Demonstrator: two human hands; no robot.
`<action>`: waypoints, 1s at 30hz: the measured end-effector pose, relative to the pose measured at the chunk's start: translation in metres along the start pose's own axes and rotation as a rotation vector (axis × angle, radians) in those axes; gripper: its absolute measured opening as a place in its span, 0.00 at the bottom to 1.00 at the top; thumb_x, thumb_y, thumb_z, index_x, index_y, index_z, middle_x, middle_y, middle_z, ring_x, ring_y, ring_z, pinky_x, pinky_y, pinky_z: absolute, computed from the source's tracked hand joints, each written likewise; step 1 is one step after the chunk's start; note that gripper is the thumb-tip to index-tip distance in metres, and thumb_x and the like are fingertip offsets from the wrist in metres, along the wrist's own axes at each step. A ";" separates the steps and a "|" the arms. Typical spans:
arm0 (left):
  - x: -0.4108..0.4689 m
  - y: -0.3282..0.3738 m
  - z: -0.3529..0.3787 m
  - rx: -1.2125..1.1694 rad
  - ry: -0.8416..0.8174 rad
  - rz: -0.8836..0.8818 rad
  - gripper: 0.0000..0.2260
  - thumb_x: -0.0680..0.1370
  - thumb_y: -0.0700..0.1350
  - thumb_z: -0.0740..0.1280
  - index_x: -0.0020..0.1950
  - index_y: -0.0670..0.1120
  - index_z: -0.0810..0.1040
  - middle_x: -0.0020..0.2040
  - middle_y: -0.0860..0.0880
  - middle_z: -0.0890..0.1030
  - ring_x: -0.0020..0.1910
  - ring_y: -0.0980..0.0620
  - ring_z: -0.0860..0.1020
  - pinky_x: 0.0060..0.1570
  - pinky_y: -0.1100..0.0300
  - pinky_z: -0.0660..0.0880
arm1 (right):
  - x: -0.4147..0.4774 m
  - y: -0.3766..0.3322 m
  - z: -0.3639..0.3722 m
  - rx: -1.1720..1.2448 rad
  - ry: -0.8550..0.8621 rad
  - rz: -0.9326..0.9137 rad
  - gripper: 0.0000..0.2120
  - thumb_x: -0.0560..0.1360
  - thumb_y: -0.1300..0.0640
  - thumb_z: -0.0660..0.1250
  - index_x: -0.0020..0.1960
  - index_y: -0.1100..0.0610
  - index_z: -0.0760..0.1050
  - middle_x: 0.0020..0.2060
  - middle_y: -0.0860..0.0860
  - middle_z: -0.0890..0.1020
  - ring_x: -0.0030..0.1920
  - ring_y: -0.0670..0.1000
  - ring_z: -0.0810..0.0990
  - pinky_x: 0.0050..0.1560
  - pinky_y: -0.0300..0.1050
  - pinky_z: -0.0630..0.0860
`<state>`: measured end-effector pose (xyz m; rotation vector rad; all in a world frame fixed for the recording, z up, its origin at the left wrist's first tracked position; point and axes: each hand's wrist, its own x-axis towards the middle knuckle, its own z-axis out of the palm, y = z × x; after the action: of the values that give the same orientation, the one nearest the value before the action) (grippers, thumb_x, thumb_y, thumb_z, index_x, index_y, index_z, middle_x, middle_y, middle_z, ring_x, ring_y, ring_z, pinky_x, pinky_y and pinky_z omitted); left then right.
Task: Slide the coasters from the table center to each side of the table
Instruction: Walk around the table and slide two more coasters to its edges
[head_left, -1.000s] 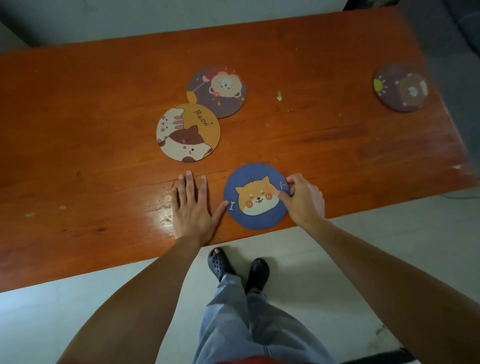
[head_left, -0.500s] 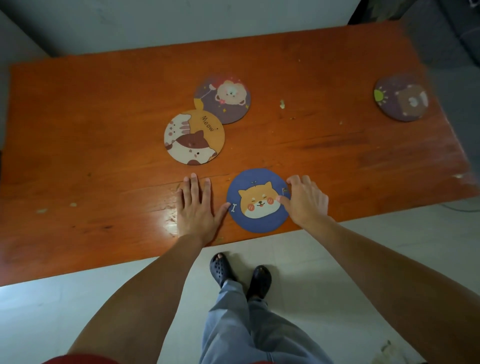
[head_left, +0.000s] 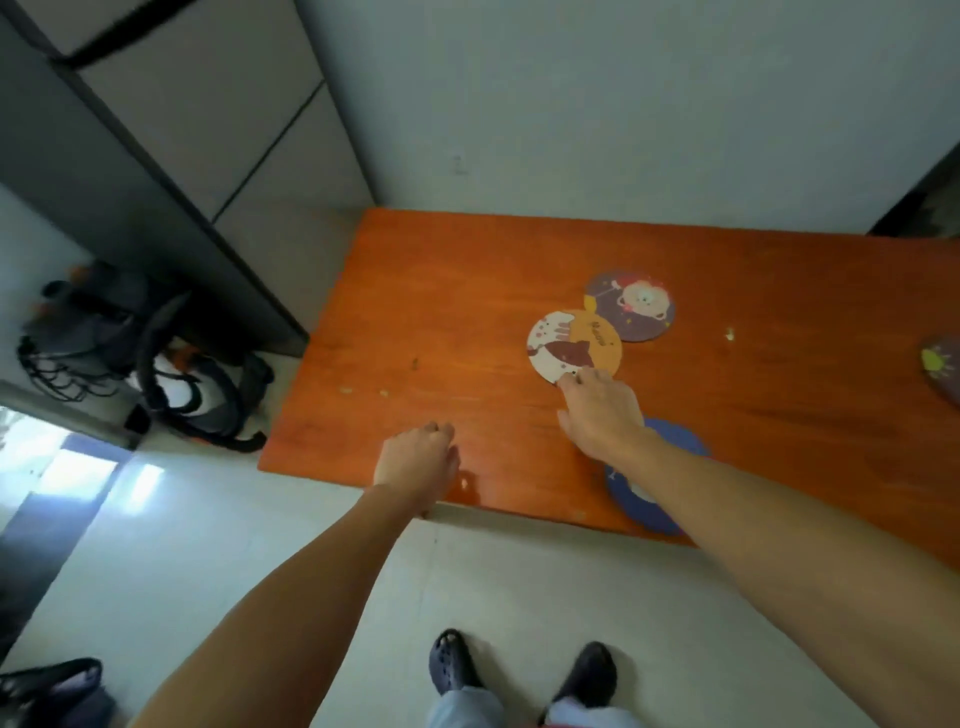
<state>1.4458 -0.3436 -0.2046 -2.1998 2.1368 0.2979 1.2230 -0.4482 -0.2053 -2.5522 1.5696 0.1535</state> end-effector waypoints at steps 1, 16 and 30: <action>-0.007 -0.016 -0.008 -0.003 0.020 -0.013 0.10 0.80 0.50 0.58 0.53 0.47 0.76 0.44 0.50 0.79 0.38 0.51 0.77 0.37 0.58 0.76 | 0.006 -0.016 -0.006 -0.021 0.004 -0.029 0.14 0.77 0.53 0.63 0.61 0.57 0.71 0.55 0.57 0.76 0.56 0.59 0.74 0.47 0.52 0.75; -0.097 -0.328 -0.068 0.087 0.161 -0.019 0.09 0.78 0.49 0.59 0.48 0.45 0.75 0.45 0.44 0.79 0.43 0.40 0.78 0.38 0.52 0.72 | 0.110 -0.330 -0.043 -0.088 0.094 -0.122 0.15 0.76 0.50 0.64 0.59 0.56 0.72 0.55 0.56 0.77 0.58 0.58 0.74 0.52 0.53 0.74; 0.018 -0.491 -0.118 0.147 0.189 0.079 0.09 0.78 0.47 0.58 0.47 0.44 0.74 0.45 0.44 0.78 0.43 0.42 0.77 0.37 0.53 0.66 | 0.261 -0.430 -0.058 -0.055 0.095 -0.076 0.15 0.76 0.52 0.62 0.60 0.58 0.71 0.56 0.58 0.77 0.57 0.59 0.74 0.49 0.53 0.75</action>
<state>1.9460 -0.3636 -0.1370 -2.1420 2.2608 -0.0660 1.7249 -0.4960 -0.1611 -2.6939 1.5176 0.0682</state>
